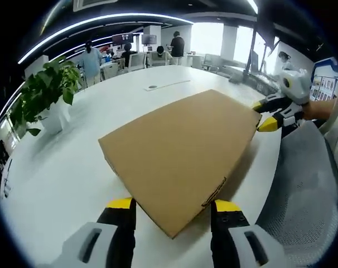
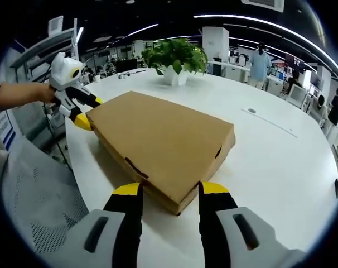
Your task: Operate the shoe box by opening the lid, removing the specified soft item, and placing it in the target area until the item is outside and the box remains undamaged.
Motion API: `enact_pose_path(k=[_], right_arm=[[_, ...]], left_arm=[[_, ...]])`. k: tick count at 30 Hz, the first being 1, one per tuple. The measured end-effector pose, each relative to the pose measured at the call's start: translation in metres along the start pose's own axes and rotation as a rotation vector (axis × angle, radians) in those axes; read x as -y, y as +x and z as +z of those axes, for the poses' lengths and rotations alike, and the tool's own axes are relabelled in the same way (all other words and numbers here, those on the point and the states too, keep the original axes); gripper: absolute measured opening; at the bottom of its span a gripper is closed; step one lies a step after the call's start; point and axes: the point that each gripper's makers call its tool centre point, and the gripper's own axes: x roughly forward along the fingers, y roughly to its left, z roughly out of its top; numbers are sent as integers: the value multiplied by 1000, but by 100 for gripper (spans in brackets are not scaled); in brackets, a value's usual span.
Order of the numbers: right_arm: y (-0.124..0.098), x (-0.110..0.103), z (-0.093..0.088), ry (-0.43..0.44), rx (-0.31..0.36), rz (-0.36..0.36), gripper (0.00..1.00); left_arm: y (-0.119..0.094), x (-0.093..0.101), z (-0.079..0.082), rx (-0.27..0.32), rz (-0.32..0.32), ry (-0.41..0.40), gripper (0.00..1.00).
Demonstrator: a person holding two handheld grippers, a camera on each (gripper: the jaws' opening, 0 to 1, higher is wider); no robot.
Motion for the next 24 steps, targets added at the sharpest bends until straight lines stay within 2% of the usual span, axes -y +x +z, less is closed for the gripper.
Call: enact_pose_path(k=[12,14,18,24], right_arm=[[-2,0,2,16,10,3,37],[-3,0,3,15,9,7,37],[-5,0,5,17,11,14,37],[-10,-2,12,32,26,26,39]], left_arm=[[0,0,0,-20,5,-5,56],[-1,4,3,-6,-19,-50,60],[-2,3,3,-14,-10,-20,60],[-8,4,6,-8,-21,-22,61]])
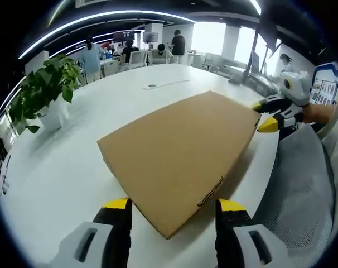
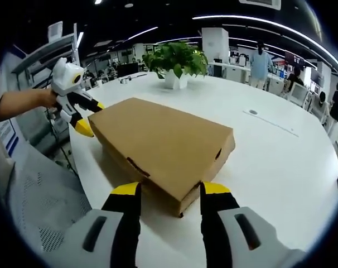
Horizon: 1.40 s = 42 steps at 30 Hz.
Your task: Operate the shoe box by opening the lid, removing the specified soft item, and placing it in the target area until the item is outside and the box remains undamaged.
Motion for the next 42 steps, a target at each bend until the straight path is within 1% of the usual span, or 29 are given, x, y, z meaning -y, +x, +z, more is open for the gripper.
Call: enact_pose_path(k=[6,9,14,19,26,33,42], right_arm=[[-7,-1,9,13,19,10,39],[-10,-2,15,6,29,14,39],[-16,-3,25,-1,45,18,40],[-23,-3,39,-22,71,19,41],[-28,1,57,-49,98,15,42],[-30,7,76,-87,122,4,42],[-27,21,101,-118,150,-12,41]], left_arm=[[-7,2,6,16,-8,-2,62],[-11,3,11,26,-11,-14,64],[-17,4,17,41,-4,-7,65],[-27,3,29,80,8,-10,65],[-34,0,44,103,39,6,63],[-41,-10,60,145,81,1,58],[-46,-31,82,201,151,-10,45]])
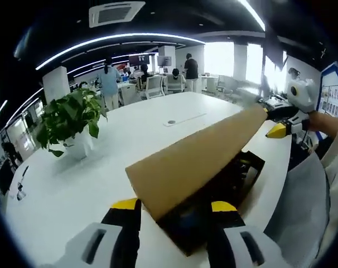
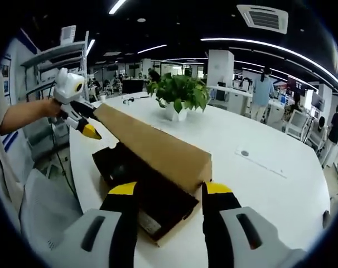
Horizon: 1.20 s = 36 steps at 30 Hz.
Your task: Operate the shoe box by opening the lid, removing the specified soft item, and placing it in the target area until the item is outside and the box remains undamaged.
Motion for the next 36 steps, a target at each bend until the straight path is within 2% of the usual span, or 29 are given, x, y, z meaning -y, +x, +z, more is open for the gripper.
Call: enact_pose_path(k=[16,27,36], right_arm=[[17,26,25,-53,24,-22,41],[30,45,35,-71,23,-38,37],[36,59,40,-58,23,-58,30]], left_arm=[[9,-40,27,51,136,-21,18],[18,-63,40,72,204,-65,6],[24,-74,45,84,223,-133,3]])
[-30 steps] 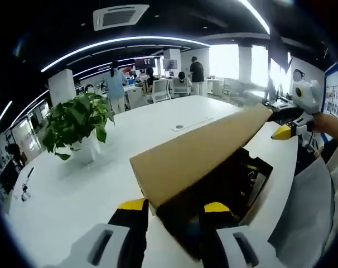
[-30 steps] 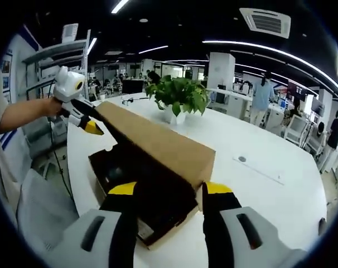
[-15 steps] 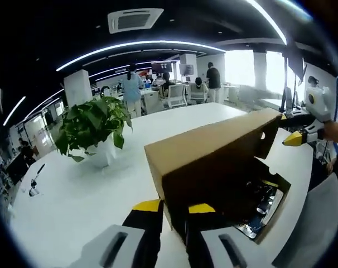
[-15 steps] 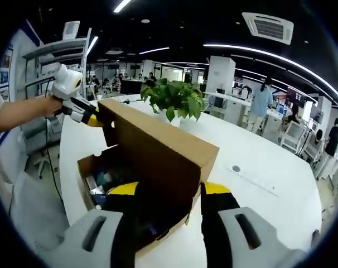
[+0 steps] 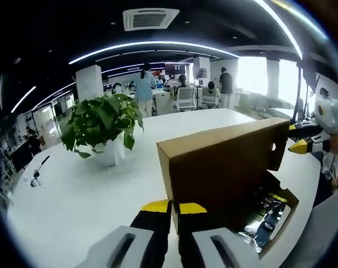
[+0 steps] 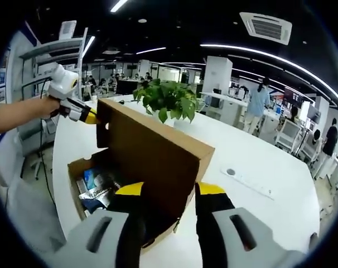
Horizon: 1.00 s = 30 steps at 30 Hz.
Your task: Operate the shoe box by opening the lid, removing the specified soft item, and placing it in the target area until the item is outside and the box remains undamaged.
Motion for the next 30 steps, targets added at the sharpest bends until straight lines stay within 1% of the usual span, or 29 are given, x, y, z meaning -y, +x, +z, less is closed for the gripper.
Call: enact_pose_path(k=[3,6,8,12,17,18,19,20,22,26,30], right_arm=[[4,7,1,5,0,-16,27],[8,17,2,36,7,-36,23],[9,20,2,48,11,-38,20],[12,25,-3,62,1,-46,16],[13,27,-23,76,-32,-61,14],[13,27,-24,77,-35,-62,14],[14,28,-31,86,-46,-68,14],[14,29,-33,88,-49,-70,13],[15,30,-42,101,-64,-79,13],[19,29,-55,113,-90,-87,11],[21,26,-62,119,-106,-90,10]], left_arm=[[2,1,1,0,6,-1,2],[4,-2,3,1,7,-16,2],[5,-2,4,2,6,-20,2],[10,-3,7,1,10,-20,1],[17,-6,9,-4,20,-17,1],[17,-7,9,-4,20,-19,1],[18,-7,10,-4,20,-22,1],[19,-8,10,-4,19,-23,1],[20,-9,10,-4,18,-28,1],[22,-9,11,-6,15,-26,1],[26,-10,12,-12,14,-20,1]])
